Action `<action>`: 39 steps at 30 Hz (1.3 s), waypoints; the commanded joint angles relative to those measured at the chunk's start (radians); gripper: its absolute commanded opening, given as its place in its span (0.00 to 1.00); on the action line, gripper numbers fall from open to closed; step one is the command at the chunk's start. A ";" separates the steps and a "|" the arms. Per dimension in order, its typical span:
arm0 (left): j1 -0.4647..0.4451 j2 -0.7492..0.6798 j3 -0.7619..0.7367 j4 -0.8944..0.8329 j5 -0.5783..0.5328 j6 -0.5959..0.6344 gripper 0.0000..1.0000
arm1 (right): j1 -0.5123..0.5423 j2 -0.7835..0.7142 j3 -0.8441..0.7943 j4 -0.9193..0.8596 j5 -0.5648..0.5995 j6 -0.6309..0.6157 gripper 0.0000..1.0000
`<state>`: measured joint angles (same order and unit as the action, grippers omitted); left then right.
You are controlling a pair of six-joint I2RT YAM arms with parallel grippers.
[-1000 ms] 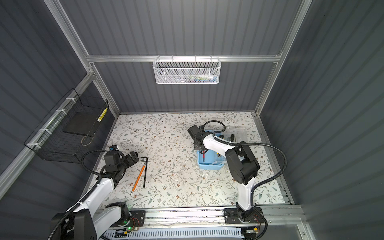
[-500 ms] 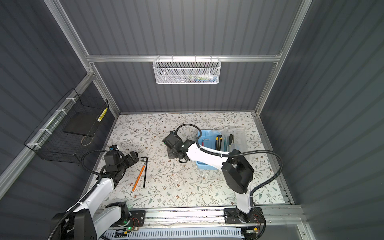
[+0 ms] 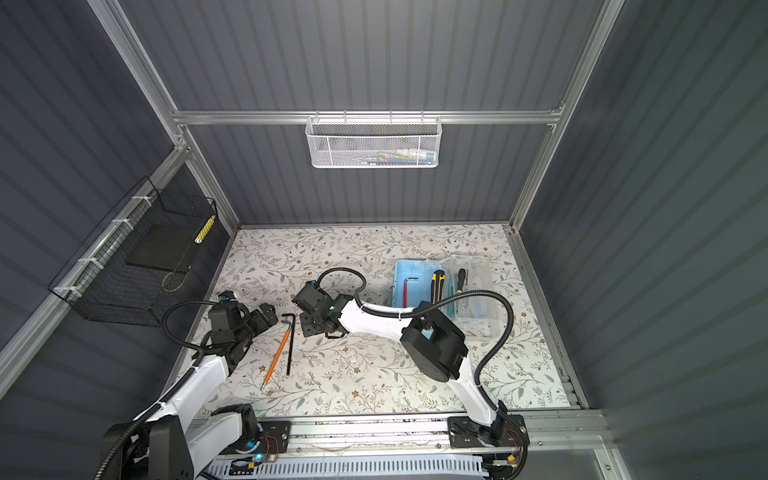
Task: Pack the tool kit
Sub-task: 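Move the right gripper over the black hex key beside the orange one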
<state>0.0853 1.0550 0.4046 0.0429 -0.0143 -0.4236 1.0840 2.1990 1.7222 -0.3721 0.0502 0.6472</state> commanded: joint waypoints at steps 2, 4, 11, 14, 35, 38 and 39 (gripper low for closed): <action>0.007 0.071 0.168 -0.171 -0.020 0.016 0.99 | 0.026 0.086 0.100 -0.033 -0.016 -0.013 0.53; 0.007 0.105 0.270 -0.280 -0.034 0.035 0.99 | 0.036 0.129 0.157 -0.067 -0.021 -0.041 0.54; 0.061 0.165 0.342 -0.357 0.095 0.034 0.99 | 0.057 0.208 0.266 -0.128 -0.006 -0.093 0.55; 0.082 0.153 0.312 -0.334 0.134 0.023 0.99 | 0.063 0.225 0.281 -0.130 -0.003 -0.098 0.56; 0.088 0.079 0.282 -0.386 0.148 0.052 0.99 | 0.083 0.349 0.456 -0.267 0.047 -0.141 0.57; 0.088 0.081 0.280 -0.379 0.151 0.052 0.99 | 0.081 0.349 0.456 -0.278 0.059 -0.146 0.57; 0.088 0.081 0.283 -0.379 0.149 0.053 0.99 | 0.081 0.349 0.457 -0.288 0.070 -0.151 0.57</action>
<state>0.1524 1.1381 0.6933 -0.3298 0.1329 -0.3737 1.1614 2.5210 2.1620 -0.5964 0.0860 0.5117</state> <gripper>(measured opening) 0.994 0.567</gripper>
